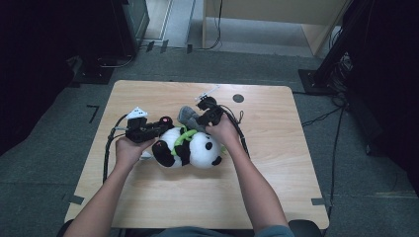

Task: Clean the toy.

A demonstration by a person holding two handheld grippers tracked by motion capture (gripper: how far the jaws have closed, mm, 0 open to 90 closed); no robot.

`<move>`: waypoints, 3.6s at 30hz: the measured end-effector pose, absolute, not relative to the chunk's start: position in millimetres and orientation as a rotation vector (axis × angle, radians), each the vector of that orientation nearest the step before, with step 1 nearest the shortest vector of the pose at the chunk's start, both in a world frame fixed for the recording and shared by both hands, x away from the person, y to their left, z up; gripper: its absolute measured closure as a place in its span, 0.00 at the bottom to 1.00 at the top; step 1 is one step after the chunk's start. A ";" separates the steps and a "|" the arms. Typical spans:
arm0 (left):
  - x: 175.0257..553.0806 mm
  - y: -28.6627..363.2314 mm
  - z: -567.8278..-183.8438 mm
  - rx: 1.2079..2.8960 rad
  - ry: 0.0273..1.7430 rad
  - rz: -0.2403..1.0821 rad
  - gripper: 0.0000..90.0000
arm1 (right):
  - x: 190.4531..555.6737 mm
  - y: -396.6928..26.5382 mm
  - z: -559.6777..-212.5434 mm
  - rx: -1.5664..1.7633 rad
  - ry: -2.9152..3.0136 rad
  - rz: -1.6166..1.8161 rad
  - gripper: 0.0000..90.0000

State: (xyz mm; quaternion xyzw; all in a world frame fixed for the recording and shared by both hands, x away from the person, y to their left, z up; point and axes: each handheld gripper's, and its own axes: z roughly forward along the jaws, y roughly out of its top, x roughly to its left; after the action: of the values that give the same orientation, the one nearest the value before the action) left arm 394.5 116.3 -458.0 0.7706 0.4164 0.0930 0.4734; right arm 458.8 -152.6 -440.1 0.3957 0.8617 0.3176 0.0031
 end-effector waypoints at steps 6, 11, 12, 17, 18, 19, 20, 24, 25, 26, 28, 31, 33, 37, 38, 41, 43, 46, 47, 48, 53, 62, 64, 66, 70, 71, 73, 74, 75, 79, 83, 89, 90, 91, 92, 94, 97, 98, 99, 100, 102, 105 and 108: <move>394.6 116.2 -458.6 1.883 1.017 0.224 0.78 | 458.5 -173.9 -451.2 1.311 2.665 1.013 0.88; 394.3 115.5 -459.6 1.878 1.019 0.229 0.78 | 458.4 -190.4 -464.3 1.367 2.642 0.975 0.88; 394.4 115.6 -459.8 1.876 1.020 0.227 0.78 | 457.4 -194.0 -467.5 1.380 2.638 0.951 0.88; 394.6 116.1 -460.3 1.874 1.026 0.230 0.78 | 454.1 -211.3 -480.2 1.424 2.621 0.906 0.88; 394.6 116.3 -460.3 1.874 1.029 0.232 0.78 | 453.1 -214.3 -481.6 1.424 2.620 0.893 0.88; 394.4 116.2 -460.1 1.874 1.036 0.237 0.78 | 452.3 -217.6 -482.6 1.408 2.621 0.875 0.88; 394.5 116.7 -459.8 1.873 1.047 0.246 0.78 | 451.3 -220.9 -482.3 1.411 2.614 0.870 0.88; 395.9 122.5 -459.2 1.843 1.089 0.280 0.78 | 447.8 -236.4 -466.3 1.430 2.541 0.907 0.88; 396.9 125.1 -460.0 1.835 1.093 0.266 0.78 | 446.7 -237.9 -461.4 1.420 2.529 0.930 0.88; 397.1 126.1 -460.6 1.830 1.094 0.255 0.78 | 445.1 -238.6 -452.6 1.405 2.517 0.961 0.88; 396.8 127.4 -461.0 1.832 1.081 0.253 0.77 | 442.8 -236.8 -439.6 1.370 2.506 0.990 0.88; 395.3 126.4 -460.4 1.837 1.074 0.264 0.77 | 437.1 -228.1 -416.1 1.308 2.492 1.059 0.88; 394.4 125.4 -460.1 1.846 1.070 0.276 0.76 | 433.3 -221.0 -404.4 1.271 2.490 1.080 0.88; 393.2 123.4 -460.2 1.859 1.063 0.298 0.76 | 422.4 -199.1 -382.8 1.206 2.509 1.141 0.88; 393.4 123.5 -460.3 1.862 1.061 0.301 0.76 | 419.4 -192.6 -381.0 1.177 2.521 1.148 0.88; 394.2 124.8 -460.8 1.863 1.067 0.288 0.75 | 411.6 -174.4 -387.0 1.151 2.576 1.172 0.88; 394.6 125.2 -460.9 1.871 1.074 0.278 0.75 | 407.8 -165.2 -398.2 1.151 2.606 1.153 0.87; 394.5 124.6 -461.7 1.882 1.079 0.267 0.75 | 405.5 -166.3 -409.5 1.171 2.572 1.190 0.88; 394.5 124.4 -461.7 1.885 1.076 0.268 0.75 | 405.4 -168.6 -412.0 1.183 2.567 1.210 0.88; 394.4 124.3 -461.5 1.891 1.074 0.268 0.75 | 404.9 -170.0 -413.9 1.192 2.565 1.201 0.88; 394.9 124.4 -460.5 1.907 1.076 0.253 0.75 | 403.6 -177.4 -418.5 1.180 2.548 1.183 0.88; 396.4 127.0 -462.2 1.886 1.086 0.217 0.75 | 404.7 -201.6 -433.6 1.259 2.490 1.125 0.88; 396.6 127.4 -462.8 1.879 1.087 0.213 0.75 | 405.5 -208.0 -439.4 1.297 2.479 1.145 0.88; 396.4 127.2 -463.0 1.880 1.085 0.217 0.75 | 405.8 -213.5 -444.8 1.310 2.469 1.178 0.88; 396.7 127.9 -463.7 1.873 1.089 0.213 0.75 | 408.5 -222.1 -456.1 1.354 2.454 1.080 0.88; 396.9 128.3 -464.0 1.870 1.089 0.209 0.75 | 410.2 -226.3 -462.1 1.382 2.454 1.066 0.88; 397.3 129.0 -464.6 1.864 1.086 0.203 0.75 | 409.5 -231.9 -470.6 1.424 2.445 1.075 0.89; 397.4 129.5 -465.2 1.861 1.085 0.201 0.75 | 409.5 -233.3 -473.8 1.428 2.444 1.062 0.89; 397.7 130.1 -465.5 1.859 1.087 0.198 0.75 | 409.5 -234.8 -479.2 1.443 2.454 1.014 0.89; 397.5 131.0 -466.2 1.856 1.088 0.200 0.75 | 409.9 -245.0 -490.1 1.487 2.445 0.984 0.88; 397.3 130.3 -466.1 1.857 1.086 0.208 0.74 | 407.1 -247.1 -468.1 1.446 2.411 0.999 0.88; 396.5 129.6 -465.5 1.862 1.080 0.219 0.74 | 404.9 -237.5 -425.8 1.355 2.386 1.085 0.88; 396.5 129.6 -465.5 1.863 1.079 0.220 0.74 | 404.8 -232.1 -418.1 1.330 2.388 1.101 0.88; 396.4 129.6 -465.4 1.863 1.078 0.220 0.74 | 404.3 -227.3 -412.1 1.312 2.387 1.118 0.88; 396.4 129.7 -465.3 1.867 1.076 0.224 0.74 | 404.3 -223.3 -408.1 1.297 2.392 1.133 0.88; 396.2 129.6 -465.0 1.872 1.072 0.229 0.74 | 403.8 -209.9 -396.8 1.250 2.403 1.166 0.88; 396.0 129.1 -464.9 1.870 1.072 0.230 0.74 | 402.4 -191.6 -386.0 1.208 2.424 1.212 0.88; 396.0 129.2 -464.8 1.870 1.072 0.229 0.74 | 401.7 -184.8 -383.4 1.189 2.434 1.225 0.88; 395.9 129.2 -464.7 1.871 1.072 0.230 0.74 | 400.7 -176.6 -381.2 1.172 2.448 1.233 0.88; 395.8 129.2 -464.6 1.872 1.072 0.230 0.74 | 399.9 -170.4 -380.9 1.156 2.462 1.241 0.88; 395.7 129.2 -464.5 1.873 1.071 0.231 0.74 | 398.5 -159.4 -384.2 1.141 2.498 1.245 0.88; 395.6 129.2 -464.4 1.876 1.071 0.228 0.74 | 397.5 -148.0 -398.3 1.139 2.549 1.165 0.88; 394.9 128.1 -464.2 1.883 1.068 0.229 0.74 | 396.3 -150.7 -410.0 1.121 2.533 1.155 0.88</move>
State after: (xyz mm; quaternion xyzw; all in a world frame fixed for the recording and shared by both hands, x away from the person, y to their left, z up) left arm 394.9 128.1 -464.2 0.7664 0.4346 0.0931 0.4637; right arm 396.3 -150.7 -410.0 0.3725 0.8420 0.3839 0.0704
